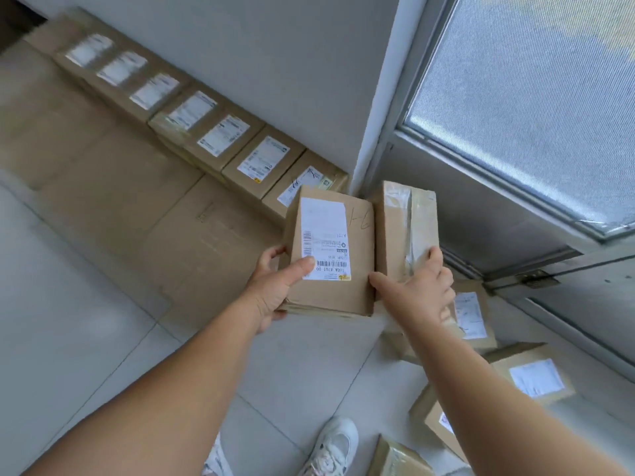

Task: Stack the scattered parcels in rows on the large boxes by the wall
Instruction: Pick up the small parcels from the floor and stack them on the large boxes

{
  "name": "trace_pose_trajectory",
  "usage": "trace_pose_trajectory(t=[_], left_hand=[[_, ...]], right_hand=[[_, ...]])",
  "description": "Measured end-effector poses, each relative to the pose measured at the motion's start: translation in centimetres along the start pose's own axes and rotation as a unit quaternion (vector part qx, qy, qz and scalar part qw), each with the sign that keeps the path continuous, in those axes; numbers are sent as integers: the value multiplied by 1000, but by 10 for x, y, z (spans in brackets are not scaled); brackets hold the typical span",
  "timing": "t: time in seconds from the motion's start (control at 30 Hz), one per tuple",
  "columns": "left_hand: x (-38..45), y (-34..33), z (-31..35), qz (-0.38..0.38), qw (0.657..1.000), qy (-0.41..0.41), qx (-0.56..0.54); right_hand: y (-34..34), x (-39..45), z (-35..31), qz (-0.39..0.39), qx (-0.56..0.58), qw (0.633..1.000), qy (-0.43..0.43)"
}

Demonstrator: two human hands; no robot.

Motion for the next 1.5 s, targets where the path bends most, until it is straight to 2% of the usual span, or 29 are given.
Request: trace_pose_trajectory(t=[0.33, 0.67, 0.9, 1.17, 1.5], left_hand=[[-37, 130, 98, 39, 995, -49, -76], [-58, 360, 184, 76, 987, -69, -124], [-66, 484, 233, 110, 980, -78, -147], [-44, 567, 281, 130, 972, -82, -180], [48, 644, 390, 165, 968, -62, -181]], right_hand=[[-13, -79, -155, 9, -11, 997, 78], [-110, -215, -347, -14, -26, 988, 153], [-176, -279, -452, -40, -32, 983, 176], [-226, -297, -550, -57, -40, 975, 209], [-276, -242, -679, -74, 13, 981, 176]])
Point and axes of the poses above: each hand's wrist, its own x-axis towards the middle knuckle, its own y-axis out of the back of the hand, z = x × y, the point moved 10 cm from there along x, towards the middle knuckle, and after that the axes turned 10 degrees about -x, right-handed, at the moved point
